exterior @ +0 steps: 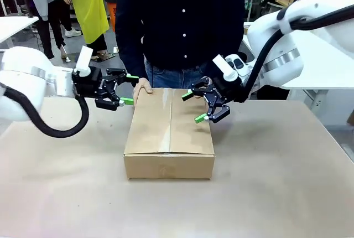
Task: Pack the gift set into the box.
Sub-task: Press and hold the closed box until the human finishes sealing it.
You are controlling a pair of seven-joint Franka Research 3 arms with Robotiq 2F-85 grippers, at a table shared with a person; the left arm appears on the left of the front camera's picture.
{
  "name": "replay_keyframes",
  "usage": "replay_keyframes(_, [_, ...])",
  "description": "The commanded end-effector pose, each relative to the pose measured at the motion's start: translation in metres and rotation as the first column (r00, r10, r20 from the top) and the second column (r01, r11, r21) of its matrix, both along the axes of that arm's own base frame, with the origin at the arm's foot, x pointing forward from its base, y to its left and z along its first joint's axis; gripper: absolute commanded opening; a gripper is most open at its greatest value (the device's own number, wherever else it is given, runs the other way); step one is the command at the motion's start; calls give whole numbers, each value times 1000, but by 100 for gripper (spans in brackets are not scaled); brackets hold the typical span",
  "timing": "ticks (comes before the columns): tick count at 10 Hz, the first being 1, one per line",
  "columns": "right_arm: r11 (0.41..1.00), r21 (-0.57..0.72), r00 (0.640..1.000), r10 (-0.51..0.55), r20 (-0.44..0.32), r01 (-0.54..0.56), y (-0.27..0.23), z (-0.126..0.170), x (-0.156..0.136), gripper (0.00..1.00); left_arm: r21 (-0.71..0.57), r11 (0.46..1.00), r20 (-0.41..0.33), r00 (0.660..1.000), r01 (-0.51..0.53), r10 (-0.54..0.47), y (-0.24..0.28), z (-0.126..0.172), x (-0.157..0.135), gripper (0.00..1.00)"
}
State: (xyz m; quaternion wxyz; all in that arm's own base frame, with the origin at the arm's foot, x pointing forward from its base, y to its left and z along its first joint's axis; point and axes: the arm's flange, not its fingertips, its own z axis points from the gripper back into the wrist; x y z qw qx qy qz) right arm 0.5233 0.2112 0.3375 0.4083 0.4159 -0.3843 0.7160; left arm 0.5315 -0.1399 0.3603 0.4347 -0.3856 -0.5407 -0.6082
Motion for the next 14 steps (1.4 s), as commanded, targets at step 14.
replay_keyframes(14, [958, -49, 942, -287, -173, 283, -14, -48, 11, 100, 237, 970, -152, 984, -55, 93, -53, -59, -12, 100])
